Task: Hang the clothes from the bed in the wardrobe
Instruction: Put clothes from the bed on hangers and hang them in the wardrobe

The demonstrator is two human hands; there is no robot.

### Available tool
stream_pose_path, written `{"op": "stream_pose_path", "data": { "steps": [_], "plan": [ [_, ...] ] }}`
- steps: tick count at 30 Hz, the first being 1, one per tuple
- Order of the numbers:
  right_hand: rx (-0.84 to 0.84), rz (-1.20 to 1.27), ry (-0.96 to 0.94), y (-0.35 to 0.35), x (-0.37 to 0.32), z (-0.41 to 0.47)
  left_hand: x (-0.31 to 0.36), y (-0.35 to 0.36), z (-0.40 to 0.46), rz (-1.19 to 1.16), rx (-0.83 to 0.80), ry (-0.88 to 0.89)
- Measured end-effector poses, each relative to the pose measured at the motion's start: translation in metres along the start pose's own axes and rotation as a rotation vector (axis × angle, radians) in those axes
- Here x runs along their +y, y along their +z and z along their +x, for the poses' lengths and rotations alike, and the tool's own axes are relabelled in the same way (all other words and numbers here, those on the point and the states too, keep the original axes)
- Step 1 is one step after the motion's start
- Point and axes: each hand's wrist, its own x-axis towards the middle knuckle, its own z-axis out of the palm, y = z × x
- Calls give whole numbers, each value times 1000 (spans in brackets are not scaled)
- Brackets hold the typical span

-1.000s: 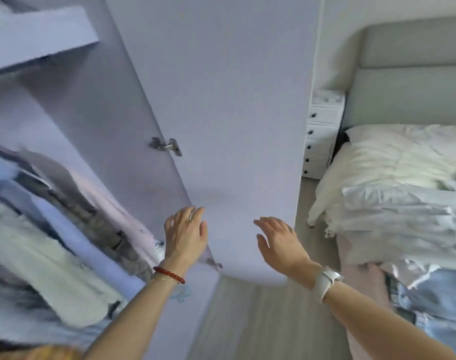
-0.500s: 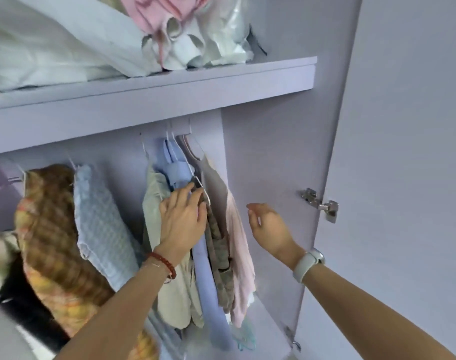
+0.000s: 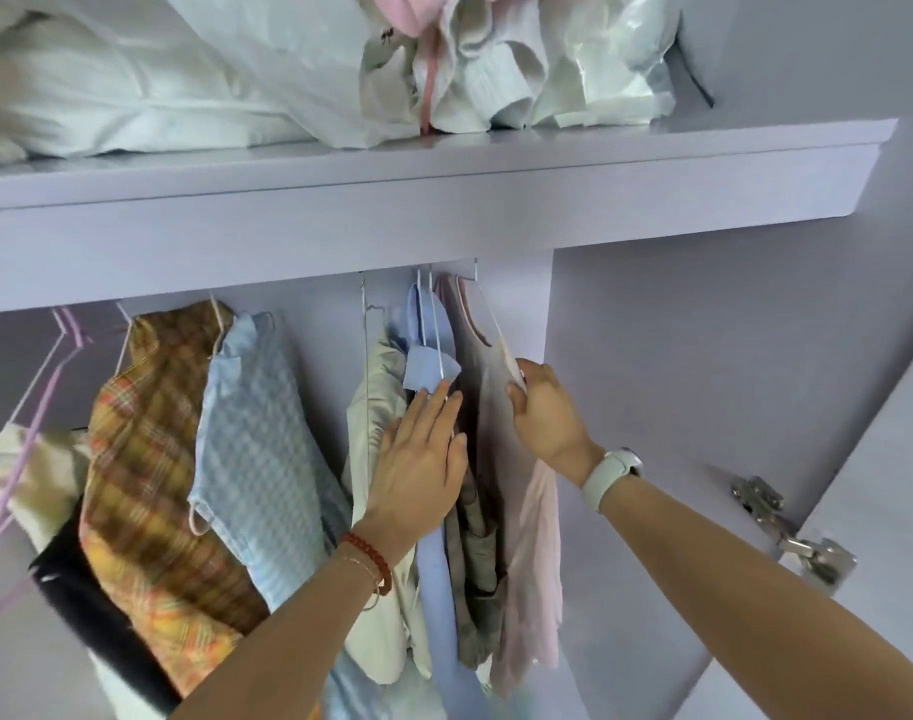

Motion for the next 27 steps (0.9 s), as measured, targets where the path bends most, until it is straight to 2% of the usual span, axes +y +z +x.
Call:
{"op": "stream_pose_path", "data": {
  "steps": [7, 14, 18, 21, 24, 27],
  "plan": [
    [-56, -93, 88, 6, -12, 28, -16, 3, -3, -28, -11, 10],
    [152, 29, 85, -5, -24, 38, -23, -2, -3, -29, -29, 25],
    [189, 119, 72, -10, -8, 8, -22, -2, 0, -46, -18, 2],
    [102, 141, 137, -12, 14, -23, -14, -4, 6, 10, -17, -9],
    [-127, -34, 206, -16, 39, -56, 0, -4, 10, 54, 13, 1],
    [-140, -177, 348, -21, 67, -102, 26, 2, 11, 89, 82, 172]
  ]
}}
